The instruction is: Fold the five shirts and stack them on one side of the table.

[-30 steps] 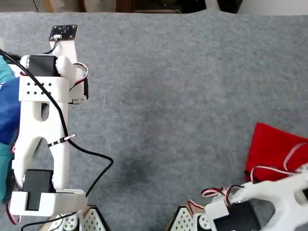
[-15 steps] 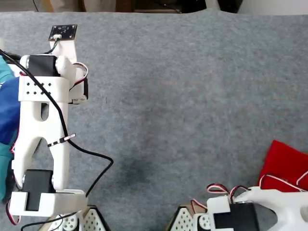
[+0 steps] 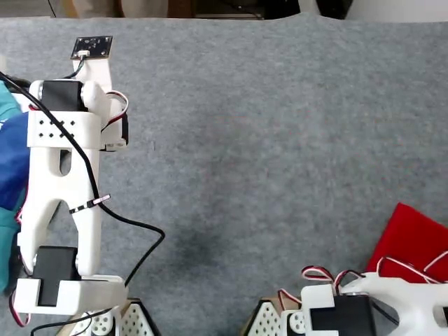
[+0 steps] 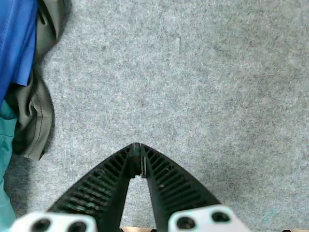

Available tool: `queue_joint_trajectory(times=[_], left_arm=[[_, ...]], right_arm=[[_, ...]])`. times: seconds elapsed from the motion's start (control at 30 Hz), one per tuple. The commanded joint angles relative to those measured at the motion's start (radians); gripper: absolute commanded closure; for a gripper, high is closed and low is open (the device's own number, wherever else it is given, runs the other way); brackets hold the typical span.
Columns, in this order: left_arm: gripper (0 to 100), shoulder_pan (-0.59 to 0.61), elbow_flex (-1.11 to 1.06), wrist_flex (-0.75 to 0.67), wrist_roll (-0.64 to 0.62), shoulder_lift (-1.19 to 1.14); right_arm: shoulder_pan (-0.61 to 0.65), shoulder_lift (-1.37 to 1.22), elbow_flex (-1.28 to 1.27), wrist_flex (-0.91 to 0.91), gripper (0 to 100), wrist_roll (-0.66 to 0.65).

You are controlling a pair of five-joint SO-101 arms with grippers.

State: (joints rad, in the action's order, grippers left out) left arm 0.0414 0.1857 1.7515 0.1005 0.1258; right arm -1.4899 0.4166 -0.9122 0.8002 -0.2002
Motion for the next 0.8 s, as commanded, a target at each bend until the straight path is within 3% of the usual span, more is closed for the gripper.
queue_joint_trajectory(times=[0.0,0.2,0.4,0.6,0.77], left_arm=[[98,0.008,0.014,0.005,0.000,0.041],[98,0.006,0.014,0.003,0.000,0.038],[98,0.008,0.006,-0.009,0.000,0.045],[98,0.075,0.034,-0.006,0.054,0.047],[98,0.302,0.110,-0.002,0.071,0.054]], right_arm=[[-0.021,0.068,0.021,-0.015,60.3,-0.008],[-0.022,0.229,0.062,0.198,68.8,-0.048],[0.082,0.387,0.076,0.313,99.8,-0.046],[0.272,0.504,0.087,0.436,99.4,-0.006],[0.581,0.610,0.088,0.640,99.3,0.104]])
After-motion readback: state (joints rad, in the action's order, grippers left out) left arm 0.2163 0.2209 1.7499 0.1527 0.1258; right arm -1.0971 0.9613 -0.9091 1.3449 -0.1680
